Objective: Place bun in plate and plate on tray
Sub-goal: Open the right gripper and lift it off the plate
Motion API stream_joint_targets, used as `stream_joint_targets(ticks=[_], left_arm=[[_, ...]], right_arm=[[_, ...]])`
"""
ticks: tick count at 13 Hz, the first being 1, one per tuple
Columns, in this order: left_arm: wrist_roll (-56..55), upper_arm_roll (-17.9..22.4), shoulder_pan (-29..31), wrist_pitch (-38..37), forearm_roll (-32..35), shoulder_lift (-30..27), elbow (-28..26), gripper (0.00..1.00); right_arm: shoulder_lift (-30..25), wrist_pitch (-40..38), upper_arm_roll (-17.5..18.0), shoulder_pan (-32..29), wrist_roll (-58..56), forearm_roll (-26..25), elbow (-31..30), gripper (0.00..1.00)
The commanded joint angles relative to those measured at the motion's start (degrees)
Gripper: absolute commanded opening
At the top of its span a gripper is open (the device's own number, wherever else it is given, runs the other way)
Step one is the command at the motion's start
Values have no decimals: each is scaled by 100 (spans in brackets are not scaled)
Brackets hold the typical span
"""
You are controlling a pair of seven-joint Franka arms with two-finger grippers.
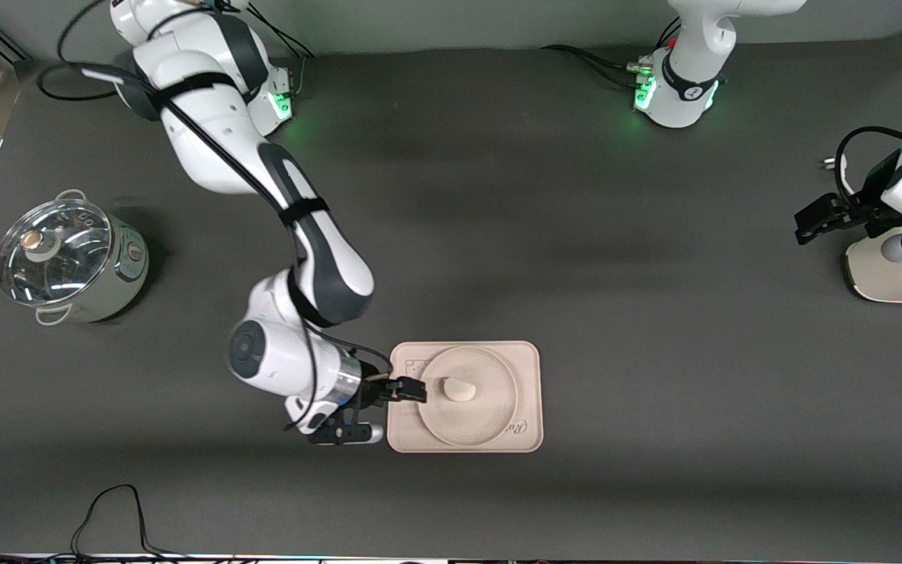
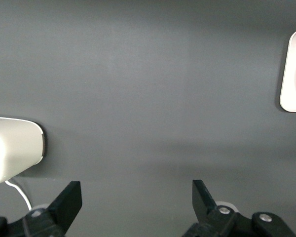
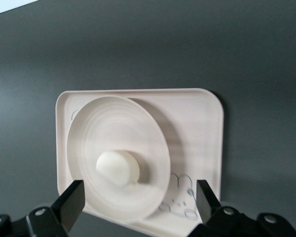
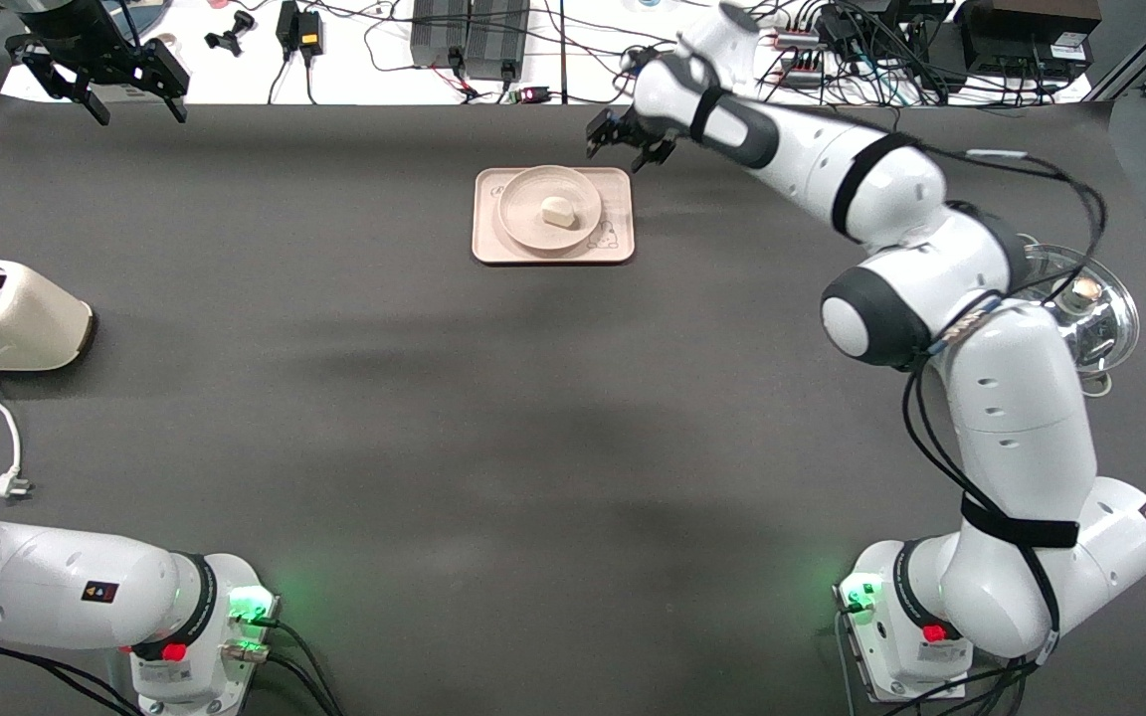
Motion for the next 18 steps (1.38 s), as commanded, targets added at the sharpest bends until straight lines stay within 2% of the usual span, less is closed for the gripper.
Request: stream_joint_targets(ticks=[1,5,8,12,14,18], left_arm=[[52,9,-29,-21,5,-43,3,100],[69,9,-29,-12,5,-43,12,100],[69,9,-29,-12,5,-43,12,100],[60,9,-38,-12,5,-34,12,100],[60,9,-38,-12,5,-34,12,100],[60,9,-38,-12,5,-34,12,100]], right_arm=[[-1164,-1093,-265,-8,125,-556,-688,100],[-2096,-2527,-1153,10,20,-1030,-688,100],[-2510,-3126,-1444,1,28,-1804,-697,100],[-2906,-3409,-2023,36,-366,-1814,-898,100],[-3091,-3383,-2095,-8,-498,-1823,-1126,100],[-4187,-2744,-2025,-298,-727,-2042,-2486,100]])
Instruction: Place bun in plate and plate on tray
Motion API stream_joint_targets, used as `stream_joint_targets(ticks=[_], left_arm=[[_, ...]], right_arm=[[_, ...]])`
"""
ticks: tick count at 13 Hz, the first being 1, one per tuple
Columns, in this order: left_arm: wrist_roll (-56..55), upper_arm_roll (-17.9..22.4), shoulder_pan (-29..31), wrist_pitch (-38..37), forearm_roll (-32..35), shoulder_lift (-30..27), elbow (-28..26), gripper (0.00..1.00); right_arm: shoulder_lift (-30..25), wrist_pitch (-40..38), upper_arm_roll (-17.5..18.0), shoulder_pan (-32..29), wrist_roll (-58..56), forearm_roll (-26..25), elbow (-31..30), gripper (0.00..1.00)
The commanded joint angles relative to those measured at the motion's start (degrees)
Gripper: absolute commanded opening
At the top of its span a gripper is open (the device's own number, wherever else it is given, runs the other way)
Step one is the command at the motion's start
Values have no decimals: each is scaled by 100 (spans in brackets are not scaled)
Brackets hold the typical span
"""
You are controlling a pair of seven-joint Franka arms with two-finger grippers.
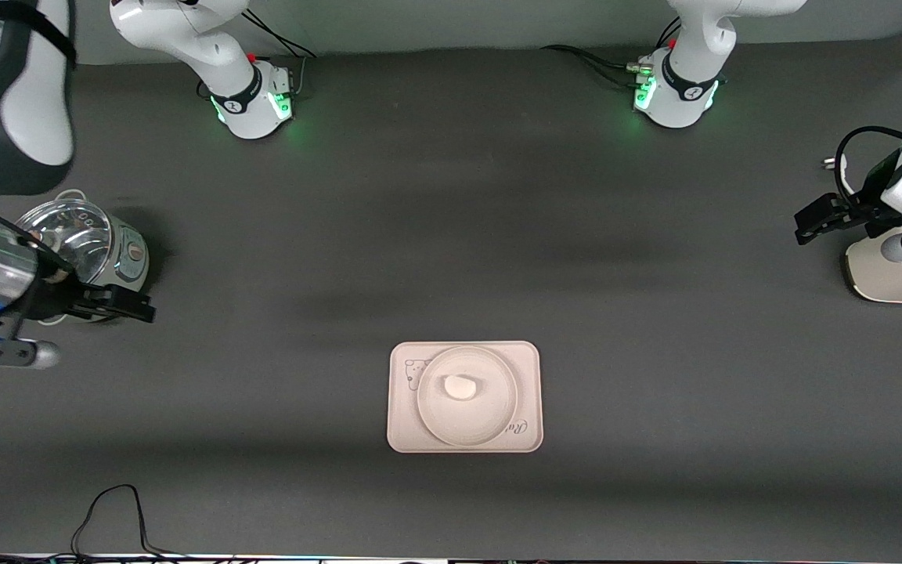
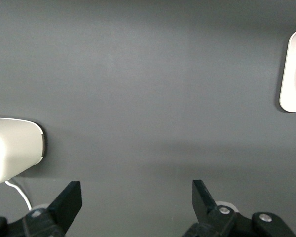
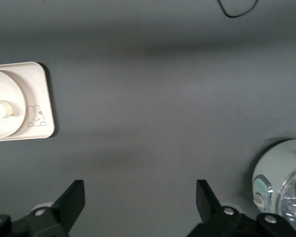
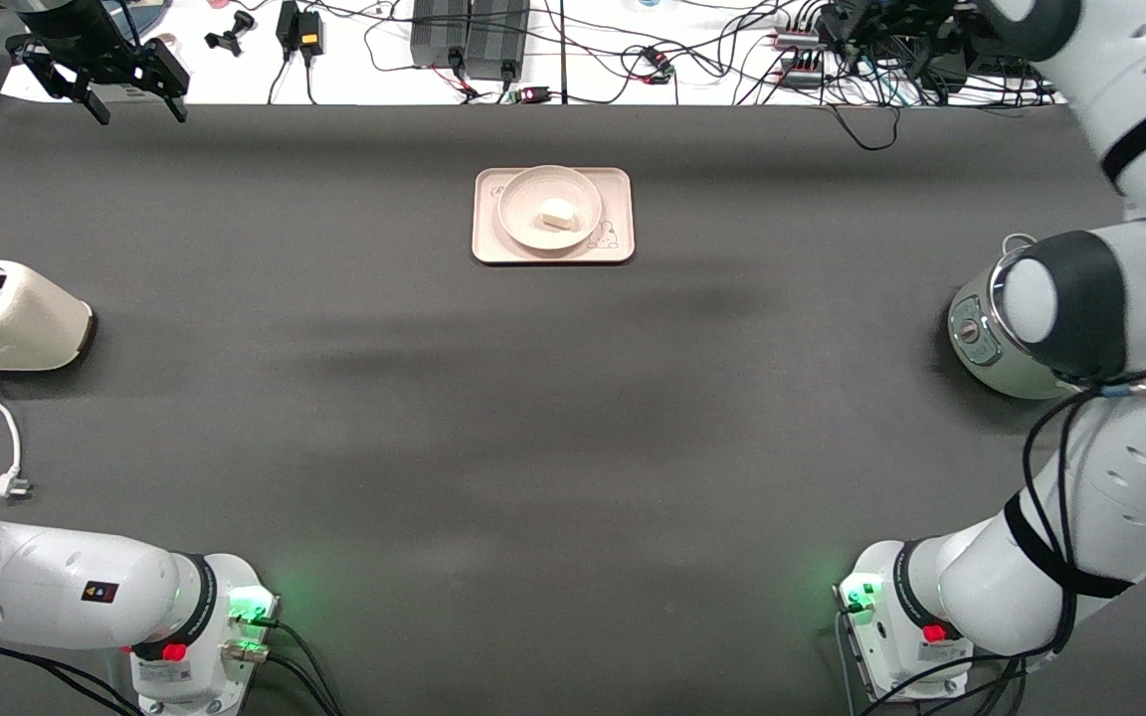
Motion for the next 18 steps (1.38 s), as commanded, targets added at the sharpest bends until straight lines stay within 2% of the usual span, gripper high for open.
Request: stream_joint_targets(ticks=[1,3,4,7,9,11,12,18], left_arm=[[59,12,-29,-12,5,-26,7,100],[59,12,-37,-12,5,-26,7,100],[59,12,-37,-12,5,-26,7,100],[59,12,-37,-12,5,-26,-1,100],[59,12,-37,-12,5,-26,-1,100],[59,12,-37,-12,5,-17,-1,100],[59,12,-37,-12,5,-8,7,100],[51,12,-37,-12,5,1,7,100]], right_arm=[[-1049,612,114,-11,-170,-310,-1317,100],[-1244,640,132,-10,-170,-537,-1521,100],[-1367,640,263,-63,-161,-678,-1600,100],[-1570,622,1500,-1141,-100,-978,-1689,100],[-1753,631,1897,-1468,-91,-1039,-1925,100],[-1825,640,2694,-2238,-91,-1119,-2014,100],[-1816,640,2916,-2373,-82,-1136,-2014,100],[-1807,604,2865,-2340,146,-1066,-1979,100]])
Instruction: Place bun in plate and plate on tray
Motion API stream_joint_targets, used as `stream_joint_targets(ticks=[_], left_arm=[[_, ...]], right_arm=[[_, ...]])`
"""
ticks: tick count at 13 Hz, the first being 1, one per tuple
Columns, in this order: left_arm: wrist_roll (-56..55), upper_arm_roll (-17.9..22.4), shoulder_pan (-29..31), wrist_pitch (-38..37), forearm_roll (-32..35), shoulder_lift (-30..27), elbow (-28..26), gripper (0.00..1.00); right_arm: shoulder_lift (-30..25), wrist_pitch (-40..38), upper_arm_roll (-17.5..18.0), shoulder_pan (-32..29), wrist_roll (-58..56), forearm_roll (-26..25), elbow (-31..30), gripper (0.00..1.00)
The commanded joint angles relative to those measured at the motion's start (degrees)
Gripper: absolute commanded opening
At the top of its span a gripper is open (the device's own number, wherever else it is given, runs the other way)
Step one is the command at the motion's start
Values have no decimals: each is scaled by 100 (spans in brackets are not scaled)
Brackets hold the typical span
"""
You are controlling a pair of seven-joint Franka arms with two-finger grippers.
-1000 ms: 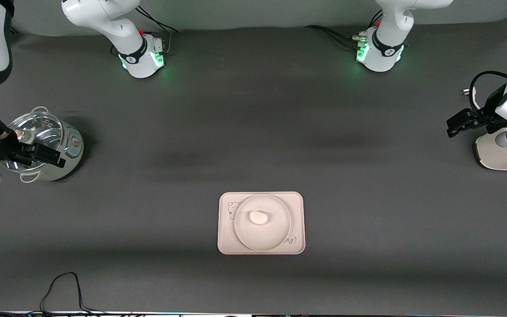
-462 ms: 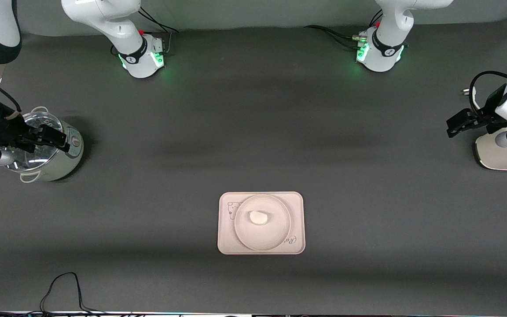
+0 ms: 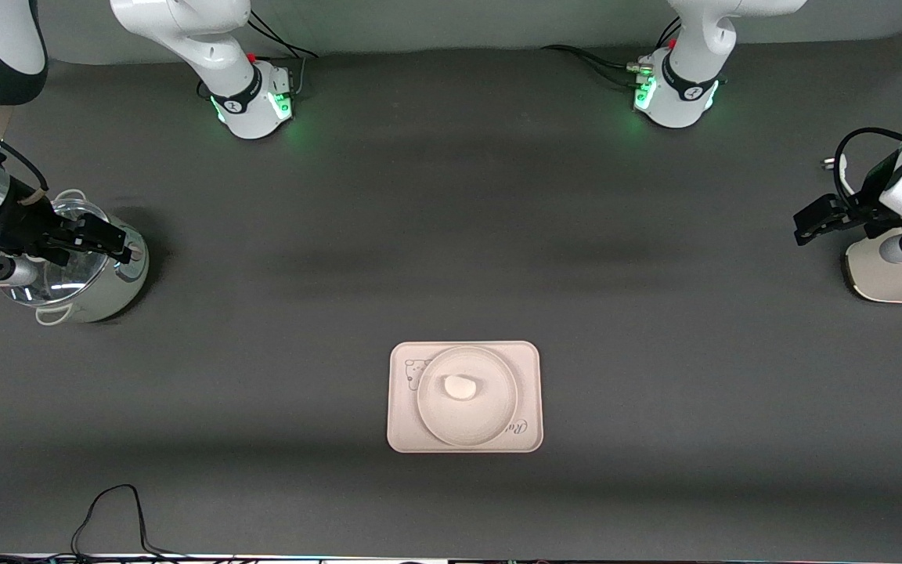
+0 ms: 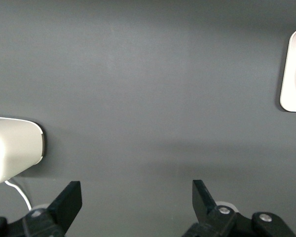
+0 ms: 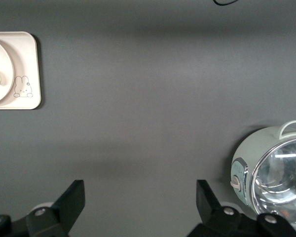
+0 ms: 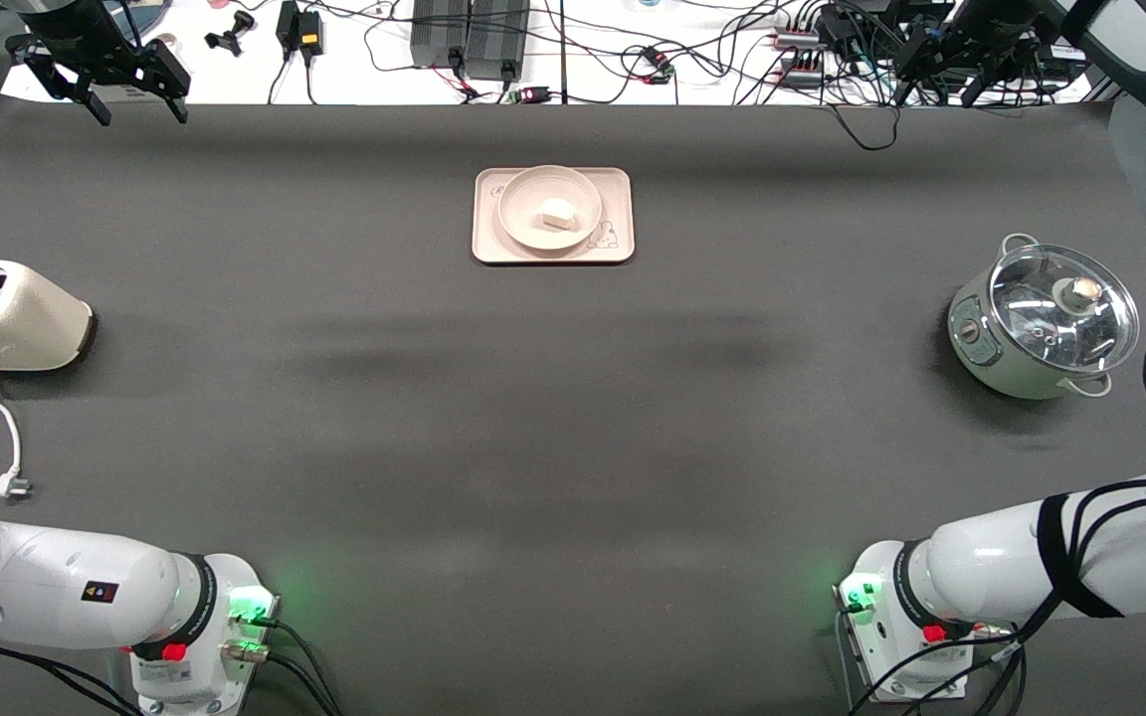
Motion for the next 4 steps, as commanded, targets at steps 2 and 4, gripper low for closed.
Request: stream_joint_targets(ticks=[2,4], left_arm=[[59,14,-37,-12,5,-15,10,100],[59,14,-37,-12,5,-15,10,100]], right_arm=[[-95,96,-80,98,184,-66,-148,100],[-60,149,-675,693,184,-66,-148,100]])
